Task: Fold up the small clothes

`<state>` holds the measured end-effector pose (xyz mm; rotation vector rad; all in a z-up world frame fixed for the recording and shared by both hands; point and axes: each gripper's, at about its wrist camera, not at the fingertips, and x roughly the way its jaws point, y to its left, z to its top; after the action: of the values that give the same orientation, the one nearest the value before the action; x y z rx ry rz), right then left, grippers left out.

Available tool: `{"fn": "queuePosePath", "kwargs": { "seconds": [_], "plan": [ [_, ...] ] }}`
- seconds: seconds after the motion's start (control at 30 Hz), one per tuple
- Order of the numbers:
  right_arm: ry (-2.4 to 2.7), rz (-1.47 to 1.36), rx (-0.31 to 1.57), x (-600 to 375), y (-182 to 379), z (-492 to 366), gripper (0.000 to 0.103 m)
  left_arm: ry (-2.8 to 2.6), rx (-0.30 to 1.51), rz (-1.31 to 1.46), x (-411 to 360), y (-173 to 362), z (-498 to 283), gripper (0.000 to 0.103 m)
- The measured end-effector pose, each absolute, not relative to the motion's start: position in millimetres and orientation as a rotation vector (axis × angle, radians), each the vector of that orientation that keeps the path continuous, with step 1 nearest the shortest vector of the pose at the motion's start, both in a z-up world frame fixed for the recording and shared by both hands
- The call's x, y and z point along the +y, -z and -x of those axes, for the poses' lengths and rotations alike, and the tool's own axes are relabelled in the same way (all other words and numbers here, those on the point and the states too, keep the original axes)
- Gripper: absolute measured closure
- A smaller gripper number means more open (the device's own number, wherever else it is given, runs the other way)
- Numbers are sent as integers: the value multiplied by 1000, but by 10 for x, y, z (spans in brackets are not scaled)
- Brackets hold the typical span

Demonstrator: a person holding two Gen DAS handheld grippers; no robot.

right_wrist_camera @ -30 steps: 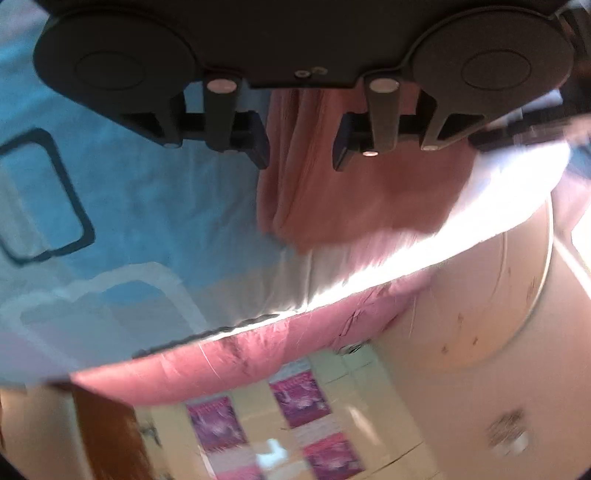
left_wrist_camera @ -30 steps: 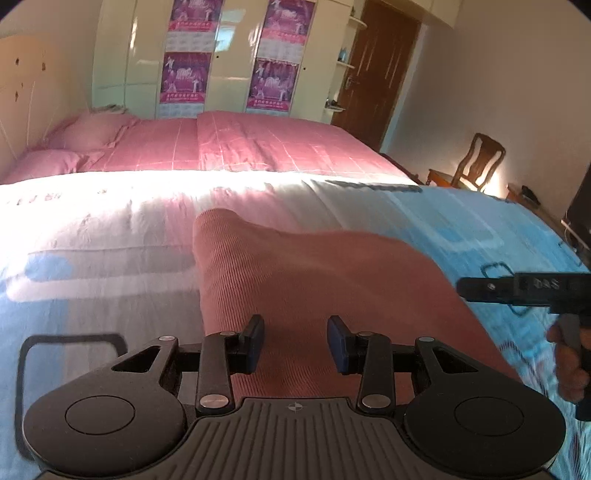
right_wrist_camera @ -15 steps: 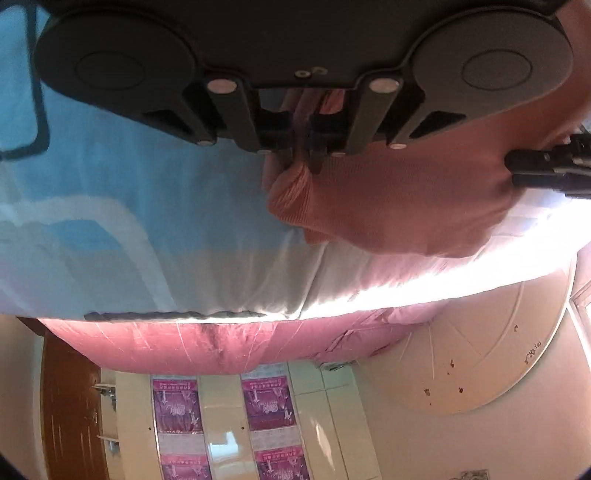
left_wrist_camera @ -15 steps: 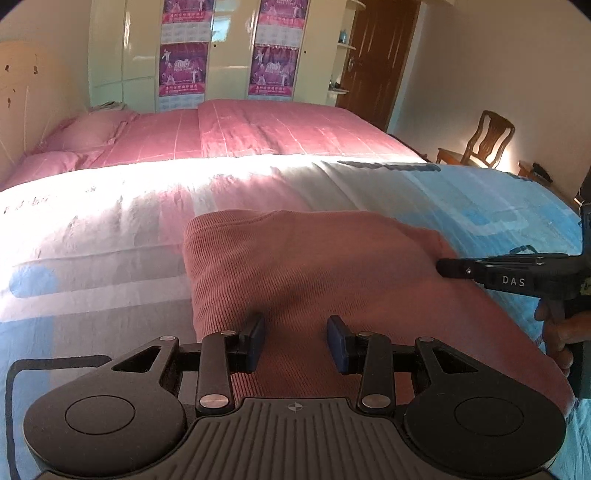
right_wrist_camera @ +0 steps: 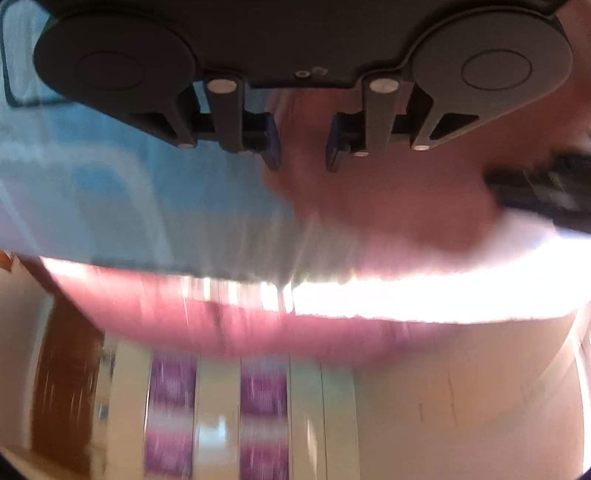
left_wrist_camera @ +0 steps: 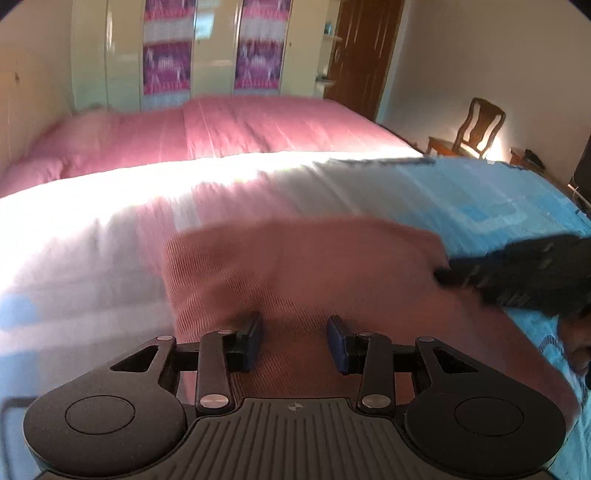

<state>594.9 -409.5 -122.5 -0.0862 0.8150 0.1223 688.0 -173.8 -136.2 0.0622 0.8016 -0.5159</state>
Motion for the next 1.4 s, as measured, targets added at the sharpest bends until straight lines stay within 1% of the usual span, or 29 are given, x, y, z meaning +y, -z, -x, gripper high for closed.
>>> {"fn": "queuePosePath", "kwargs": {
  "seconds": [0.07, 0.1, 0.2, 0.27, 0.33, 0.4, 0.43, 0.47, 0.5, 0.57, 0.67, 0.83, 1.0, 1.13, 1.4],
  "plan": [
    [-108, 39, 824, -4166, 1310, -5969, 76, 517, 787, -91, -1766, 1363, -6840, 64],
    [-104, 20, 828, -4199, 1295, -5964, 74, 513, 781, -100, -1773, 1338, -6795, 64],
    [-116, 22, 790, -4198, 1171, -5826, 79, 538, 737, -128, -1760, 1222, -6544, 64],
    [-140, 34, 747, -4135, 1069, -5714, 79, 538, 723, -134, -1745, 1210, -6341, 64],
    [-189, 25, 722, -4080, 1019, -5538, 81, 527, 738, -114, -1720, 1220, -6196, 64],
    [-228, 58, 734, -3972, 1066, -5411, 82, 522, 742, -110, -1705, 1223, -6048, 64],
    [-263, 81, 744, -3930, 1116, -5382, 86, 505, 749, -116, -1692, 1250, -6009, 64],
    [-284, 112, 764, -3866, 1183, -5362, 86, 494, 753, -94, -1669, 1277, -5998, 64],
    [-277, 160, 791, -3815, 1305, -5347, 86, 485, 762, -60, -1641, 1304, -6010, 64],
    [-264, 184, 756, -3778, 1349, -5328, 86, 468, 764, -55, -1649, 1309, -6024, 64],
    [-242, 149, 755, -3761, 1206, -5312, 84, 461, 747, -106, -1698, 1214, -5906, 64],
    [-281, 154, 720, -3783, 1025, -4976, 83, 446, 725, -144, -1657, 1138, -5557, 64],
    [-296, 161, 757, -3792, 1074, -4743, 84, 408, 723, -181, -1650, 1116, -5333, 64],
    [-280, 173, 815, -3739, 1201, -4604, 84, 390, 764, -183, -1617, 1189, -5182, 64],
    [-261, 167, 839, -3705, 1243, -4465, 83, 349, 804, -163, -1465, 1336, -4967, 64]
  ]
}}
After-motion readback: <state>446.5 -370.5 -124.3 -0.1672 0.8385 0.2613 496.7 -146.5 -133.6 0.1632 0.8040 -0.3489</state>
